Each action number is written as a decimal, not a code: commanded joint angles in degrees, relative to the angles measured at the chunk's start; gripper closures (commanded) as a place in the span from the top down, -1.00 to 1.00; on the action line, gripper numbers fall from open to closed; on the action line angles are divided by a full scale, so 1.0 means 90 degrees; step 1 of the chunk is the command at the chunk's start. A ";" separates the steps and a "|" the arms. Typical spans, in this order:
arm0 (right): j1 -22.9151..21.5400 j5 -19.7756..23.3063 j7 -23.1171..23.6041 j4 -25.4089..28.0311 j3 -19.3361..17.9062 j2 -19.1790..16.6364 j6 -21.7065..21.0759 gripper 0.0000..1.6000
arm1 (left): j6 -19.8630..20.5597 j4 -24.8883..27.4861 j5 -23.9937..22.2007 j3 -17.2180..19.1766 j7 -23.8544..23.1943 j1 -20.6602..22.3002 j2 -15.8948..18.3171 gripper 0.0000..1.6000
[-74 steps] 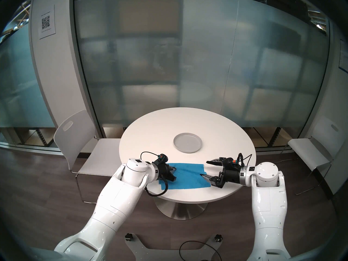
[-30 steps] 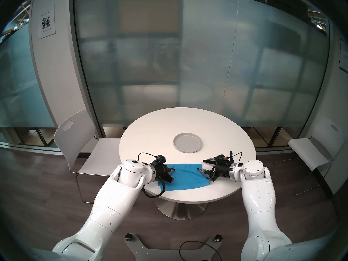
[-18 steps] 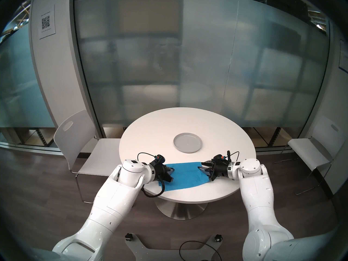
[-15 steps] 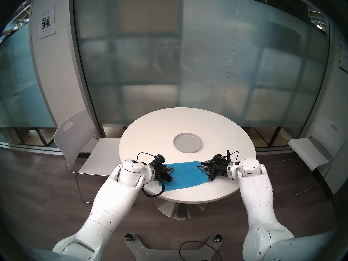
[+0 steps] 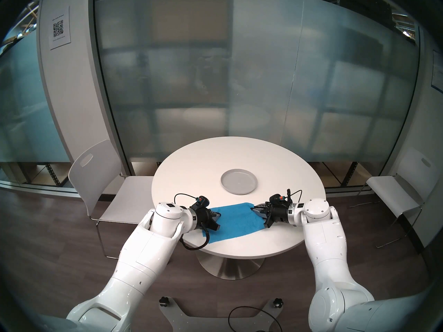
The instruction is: Fold the napkin in half twice and place it beside the plate
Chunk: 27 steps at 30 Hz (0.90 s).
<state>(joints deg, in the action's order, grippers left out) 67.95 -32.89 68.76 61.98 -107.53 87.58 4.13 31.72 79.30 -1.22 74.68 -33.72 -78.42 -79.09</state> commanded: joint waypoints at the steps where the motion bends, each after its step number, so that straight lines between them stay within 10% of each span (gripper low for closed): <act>1: 0.0054 0.0161 0.0186 0.0620 -0.0014 0.0132 -0.0038 -0.55 | -0.0010 0.0040 0.0003 -0.0005 -0.0025 0.0077 0.0008 -1.00; 27: 0.0677 0.0077 0.0627 0.1729 0.0285 0.0514 -0.0450 -0.55 | -0.0005 -0.0055 -0.0026 -0.0133 -0.0026 0.0150 -0.0017 -1.00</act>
<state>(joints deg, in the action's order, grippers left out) 74.56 -32.36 74.73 76.00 -105.91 90.83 -0.27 31.58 78.58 -1.43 73.39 -34.10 -77.55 -78.90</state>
